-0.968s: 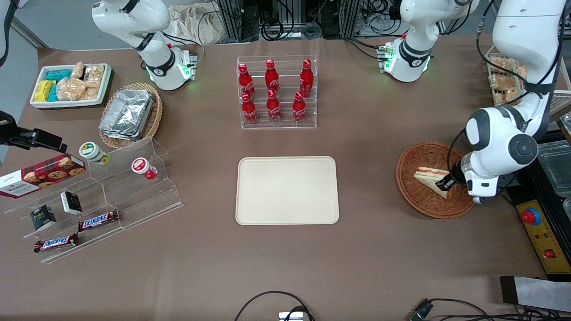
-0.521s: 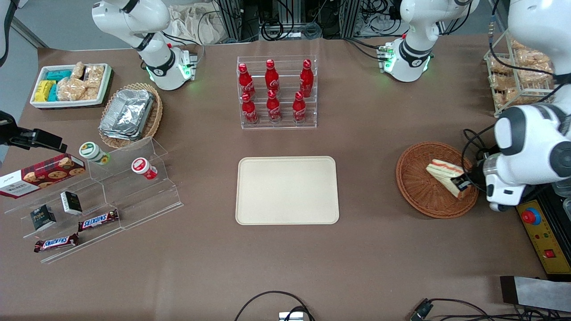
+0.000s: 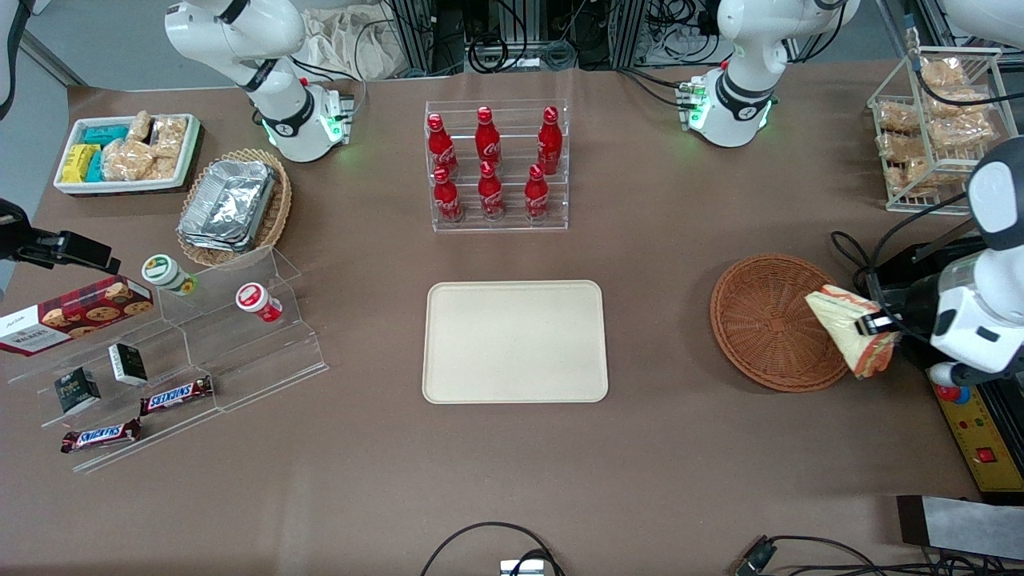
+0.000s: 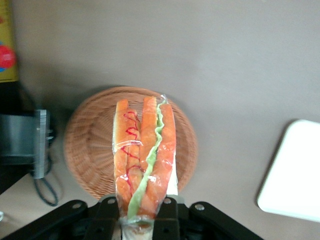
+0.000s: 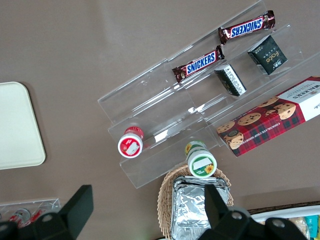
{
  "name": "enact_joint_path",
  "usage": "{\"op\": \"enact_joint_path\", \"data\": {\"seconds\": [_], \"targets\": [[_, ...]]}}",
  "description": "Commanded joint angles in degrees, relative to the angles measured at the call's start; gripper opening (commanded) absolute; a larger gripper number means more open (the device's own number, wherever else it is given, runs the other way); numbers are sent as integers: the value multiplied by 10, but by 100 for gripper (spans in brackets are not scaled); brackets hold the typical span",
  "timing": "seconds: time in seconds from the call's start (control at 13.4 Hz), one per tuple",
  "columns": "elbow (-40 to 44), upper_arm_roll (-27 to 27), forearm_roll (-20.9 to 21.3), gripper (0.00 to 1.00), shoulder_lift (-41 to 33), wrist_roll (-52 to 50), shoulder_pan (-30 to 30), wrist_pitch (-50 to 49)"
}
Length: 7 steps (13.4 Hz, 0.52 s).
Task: Place sandwich from basket to tray
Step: 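Lift the sandwich up out of the basket with the left gripper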
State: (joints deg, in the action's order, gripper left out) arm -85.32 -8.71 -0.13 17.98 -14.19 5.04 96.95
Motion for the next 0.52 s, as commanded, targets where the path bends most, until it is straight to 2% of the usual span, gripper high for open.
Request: {"op": "enact_joint_path", "data": {"seconds": [0.0, 0.15, 0.45], "targets": [[65, -2, 16, 0, 56, -5, -86, -16], [104, -2, 50, 0, 99, -8, -146, -29], [194, -5, 46, 0, 222, -65, -216, -16]]}}
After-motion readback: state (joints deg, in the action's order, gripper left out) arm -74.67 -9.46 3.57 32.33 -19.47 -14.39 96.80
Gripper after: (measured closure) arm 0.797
